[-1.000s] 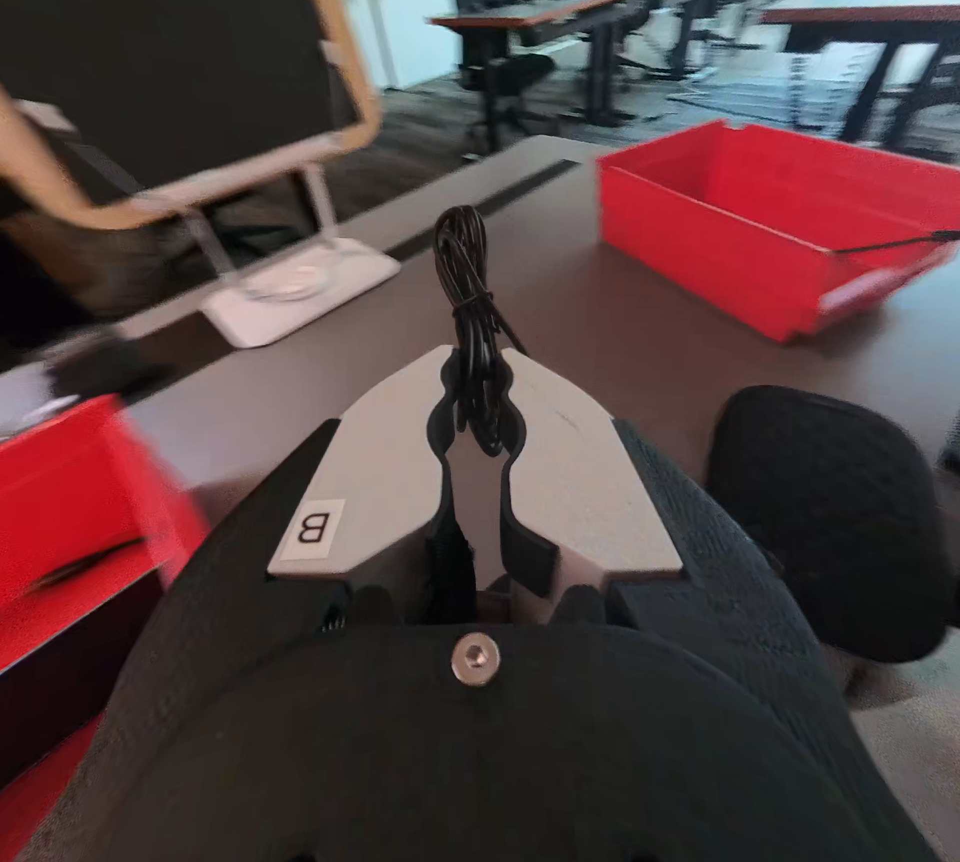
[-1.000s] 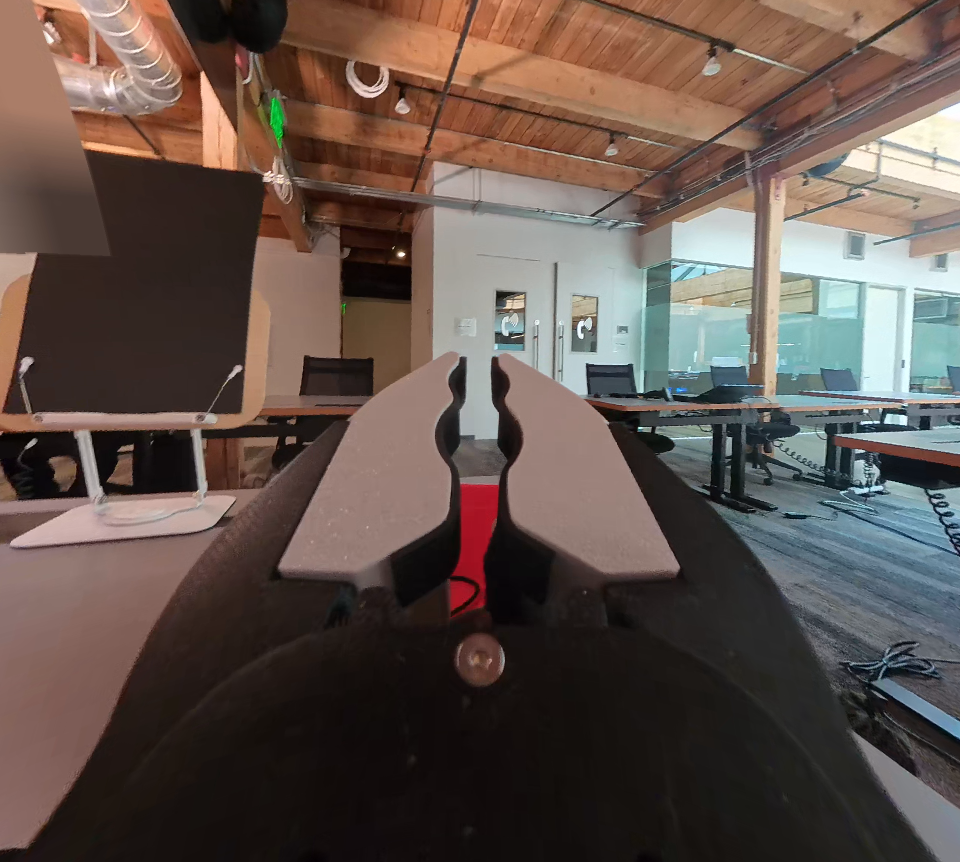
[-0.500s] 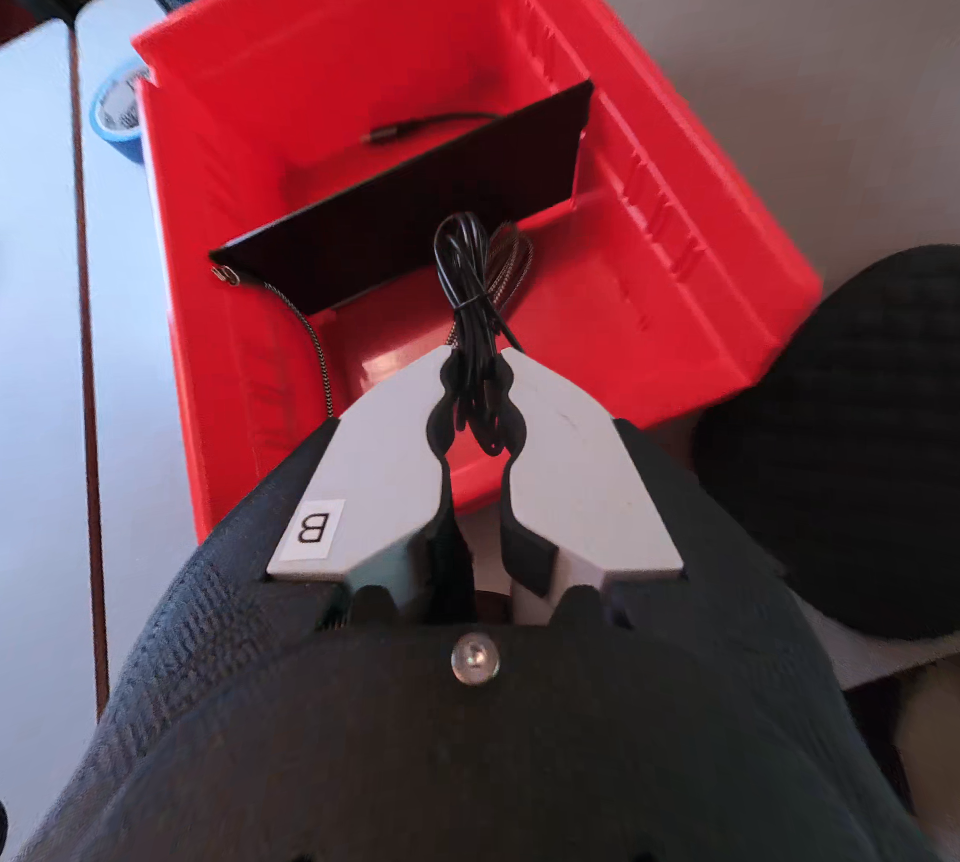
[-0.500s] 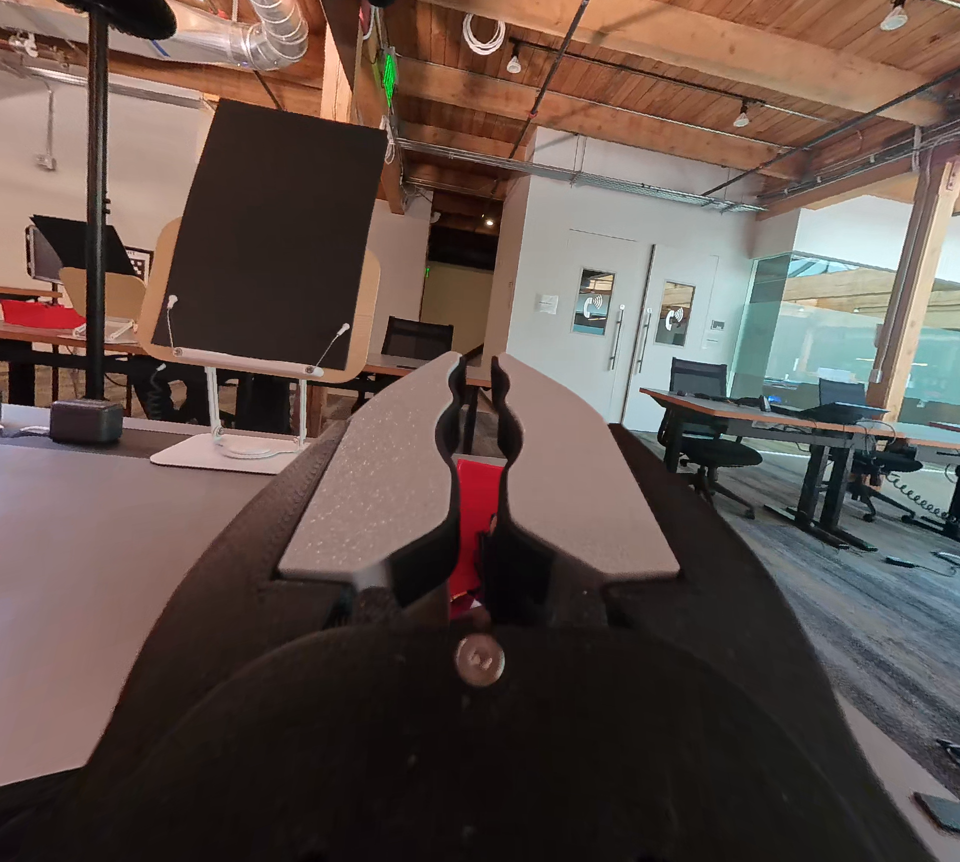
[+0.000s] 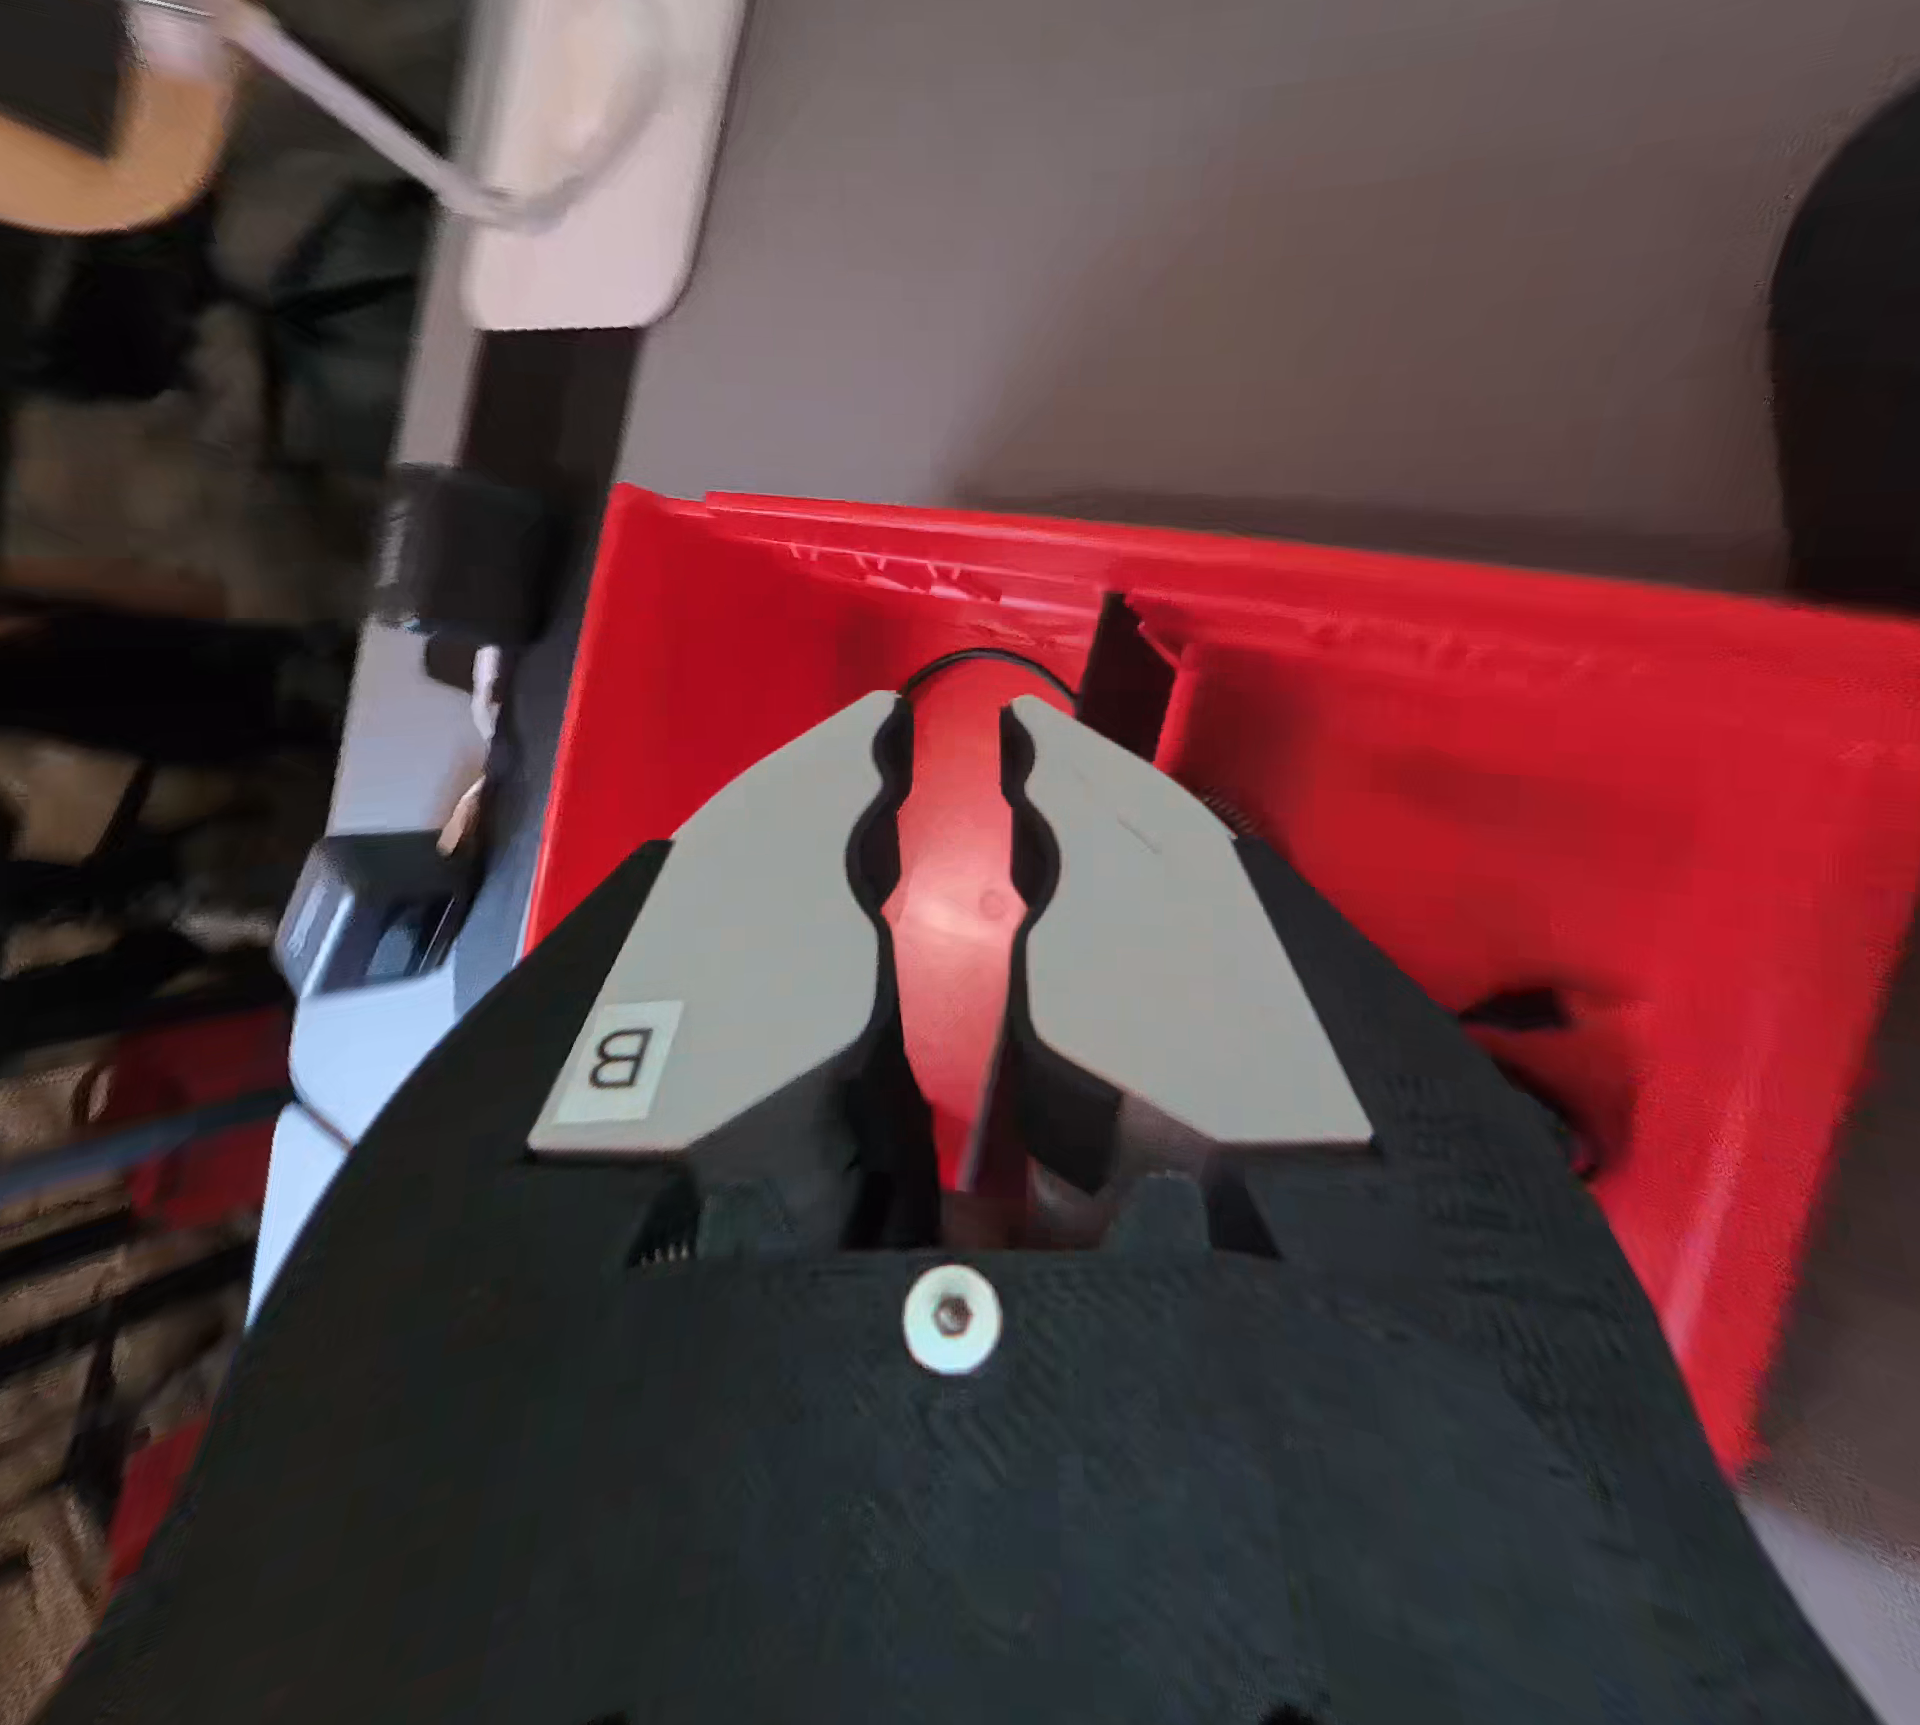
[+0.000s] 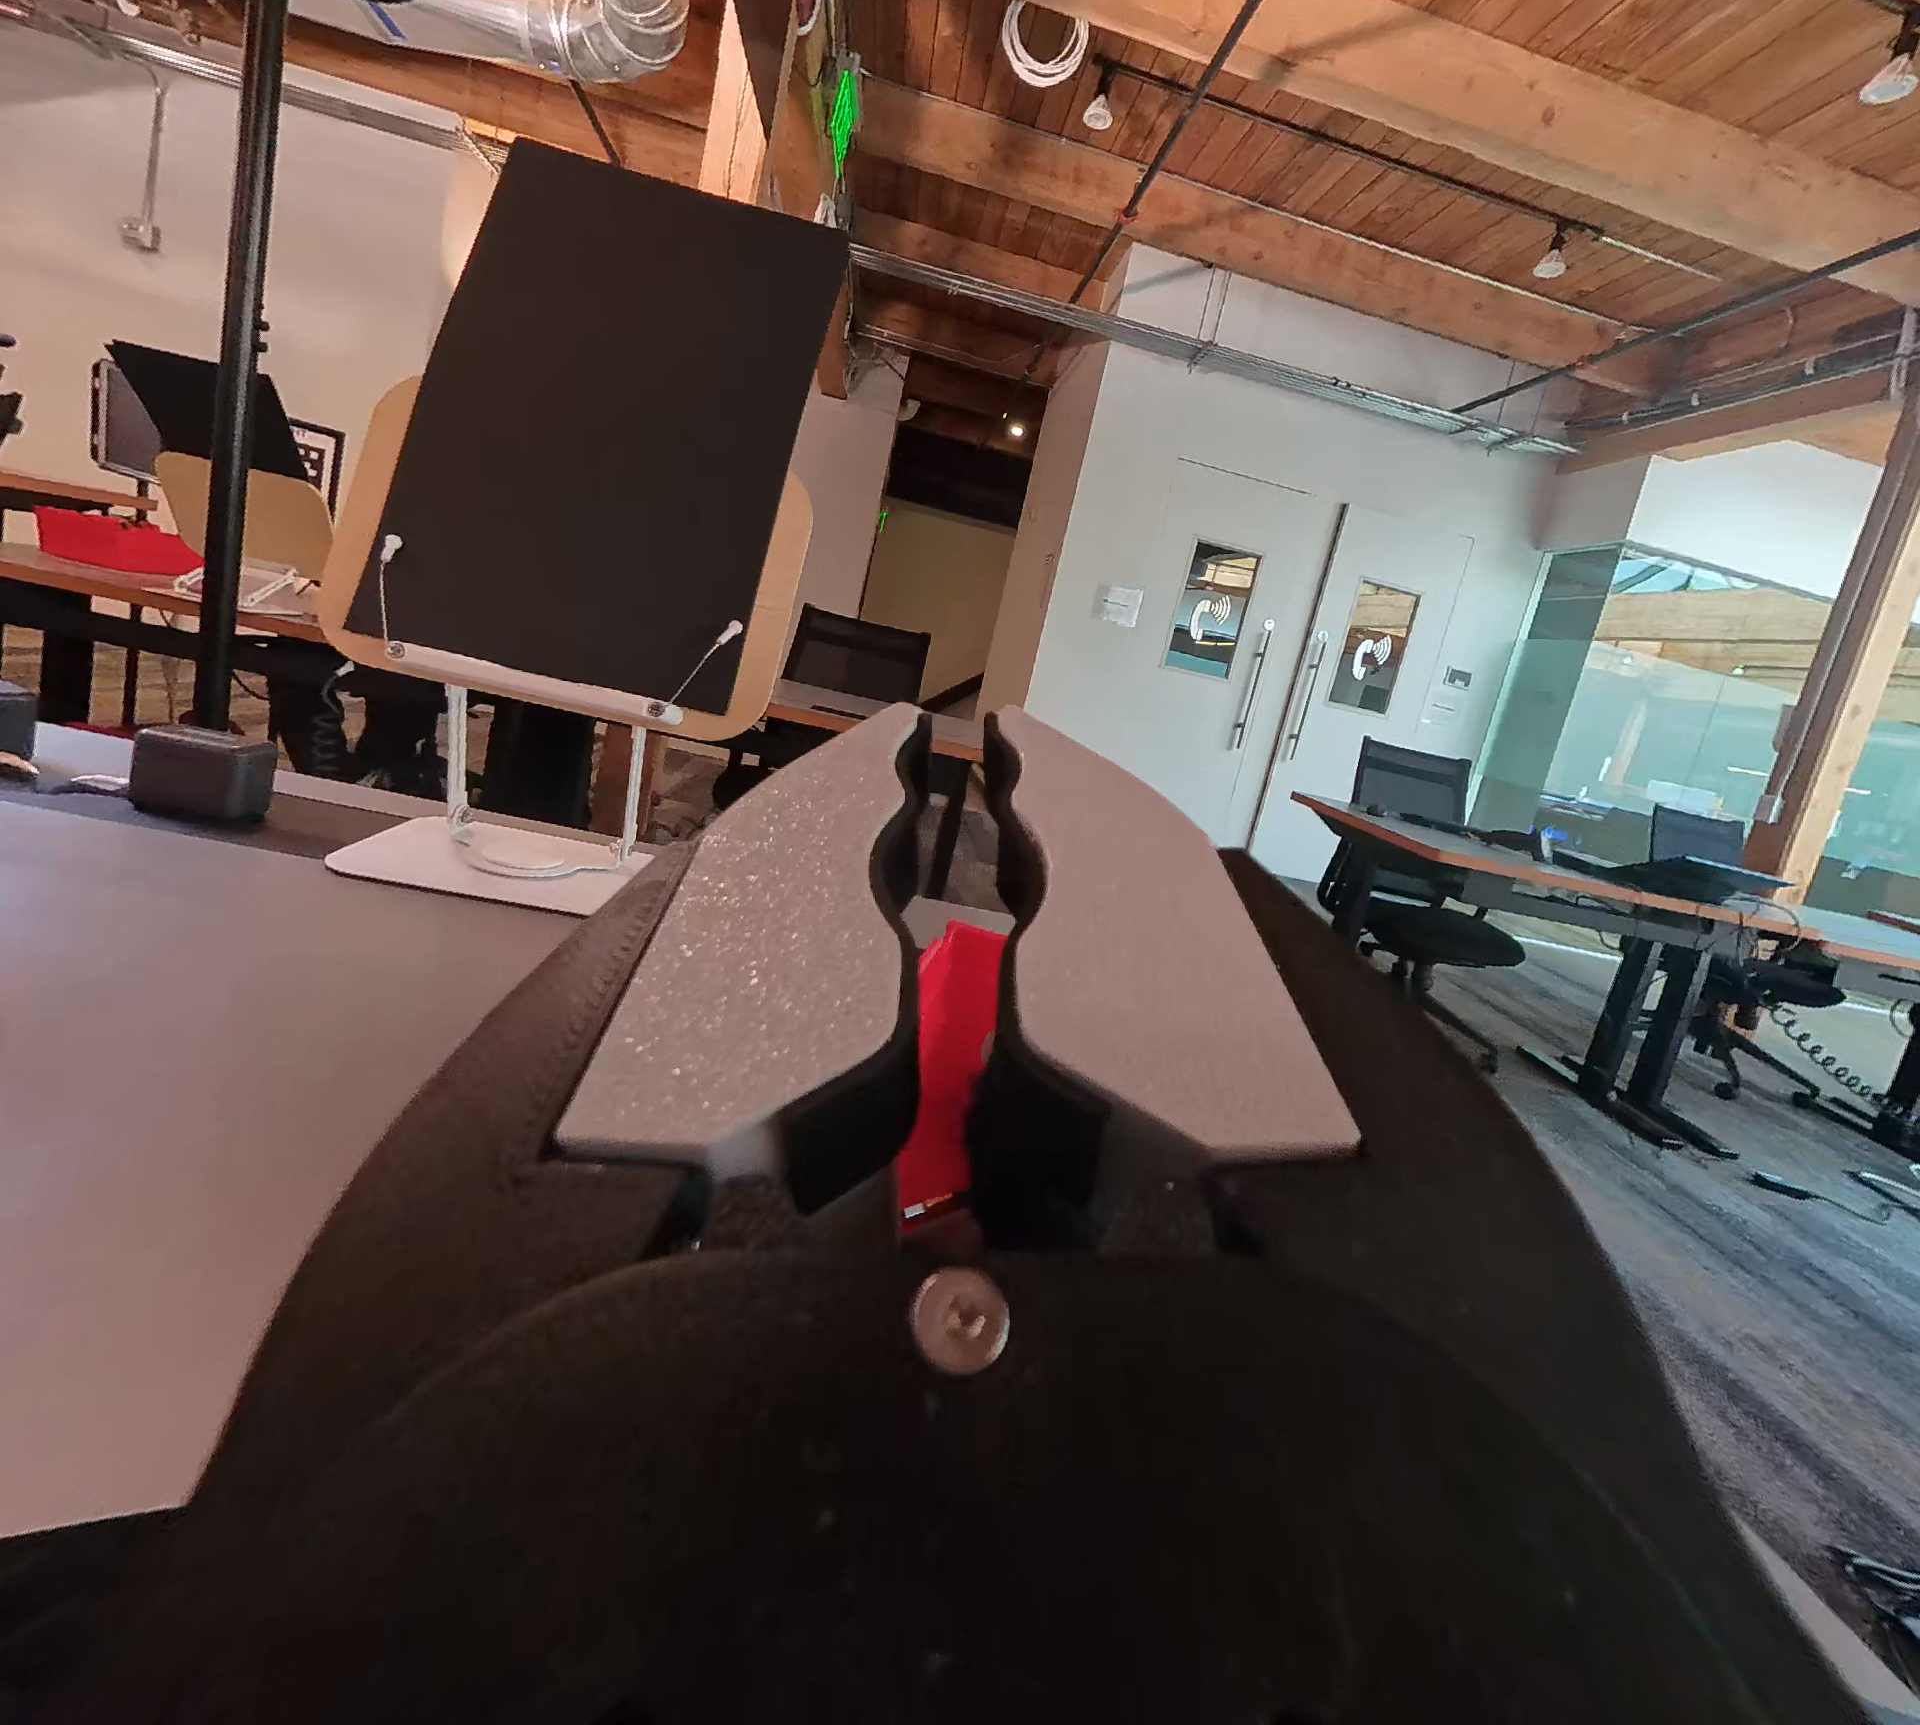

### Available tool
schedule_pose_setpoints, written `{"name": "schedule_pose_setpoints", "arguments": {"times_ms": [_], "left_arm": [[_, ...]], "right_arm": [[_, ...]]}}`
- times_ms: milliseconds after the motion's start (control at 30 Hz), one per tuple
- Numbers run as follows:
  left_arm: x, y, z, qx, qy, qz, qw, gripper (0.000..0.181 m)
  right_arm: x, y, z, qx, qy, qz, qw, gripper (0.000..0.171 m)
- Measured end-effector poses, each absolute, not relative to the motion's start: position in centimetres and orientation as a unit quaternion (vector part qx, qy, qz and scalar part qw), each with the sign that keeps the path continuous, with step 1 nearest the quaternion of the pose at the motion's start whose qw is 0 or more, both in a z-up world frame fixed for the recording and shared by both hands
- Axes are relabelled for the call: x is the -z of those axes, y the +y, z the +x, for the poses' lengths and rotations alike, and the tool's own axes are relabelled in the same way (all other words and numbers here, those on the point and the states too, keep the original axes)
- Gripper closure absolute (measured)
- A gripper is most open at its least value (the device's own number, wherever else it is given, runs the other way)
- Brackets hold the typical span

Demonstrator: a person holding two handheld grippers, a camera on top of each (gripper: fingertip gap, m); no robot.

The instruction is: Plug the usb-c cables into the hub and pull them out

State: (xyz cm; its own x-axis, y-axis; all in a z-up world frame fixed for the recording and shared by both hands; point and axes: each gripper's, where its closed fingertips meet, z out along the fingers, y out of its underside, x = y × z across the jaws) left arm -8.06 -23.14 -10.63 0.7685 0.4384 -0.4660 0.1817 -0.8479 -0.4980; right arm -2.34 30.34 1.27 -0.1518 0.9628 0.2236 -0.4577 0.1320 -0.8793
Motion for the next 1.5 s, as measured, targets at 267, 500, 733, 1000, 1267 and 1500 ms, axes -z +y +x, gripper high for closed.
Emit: {"name": "schedule_pose_setpoints", "arguments": {"times_ms": [267,500,733,1000,1267,1500], "left_arm": [[18.4,-27.1,-14.8,-0.164,-0.105,-0.973,0.127,0.160],[21.2,-26.8,-15.6,-0.099,-0.086,-0.985,0.114,0.152],[23.1,-25.9,-15.3,-0.057,-0.098,-0.984,0.138,0.160],[21.4,-27.0,-15.1,-0.151,-0.091,-0.979,0.098,0.177],[8.3,-29.2,-14.5,-0.393,-0.160,-0.893,0.150,0.175],[-4.6,-27.6,-12.1,-0.603,-0.246,-0.683,0.331,0.175]], "right_arm": [[-2.6,31.3,-1.2,-0.580,-0.451,-0.260,0.626,0.163],[-2.7,31.0,-1.9,-0.571,-0.450,-0.257,0.637,0.164],[-2.3,29.1,-2.5,-0.562,-0.470,-0.236,0.639,0.164],[-2.1,28.1,-2.3,-0.549,-0.485,-0.209,0.647,0.164],[-1.7,27.9,-1.8,-0.589,-0.476,-0.213,0.617,0.164],[-0.5,25.9,-1.4,-0.634,-0.517,-0.212,0.534,0.164]]}}
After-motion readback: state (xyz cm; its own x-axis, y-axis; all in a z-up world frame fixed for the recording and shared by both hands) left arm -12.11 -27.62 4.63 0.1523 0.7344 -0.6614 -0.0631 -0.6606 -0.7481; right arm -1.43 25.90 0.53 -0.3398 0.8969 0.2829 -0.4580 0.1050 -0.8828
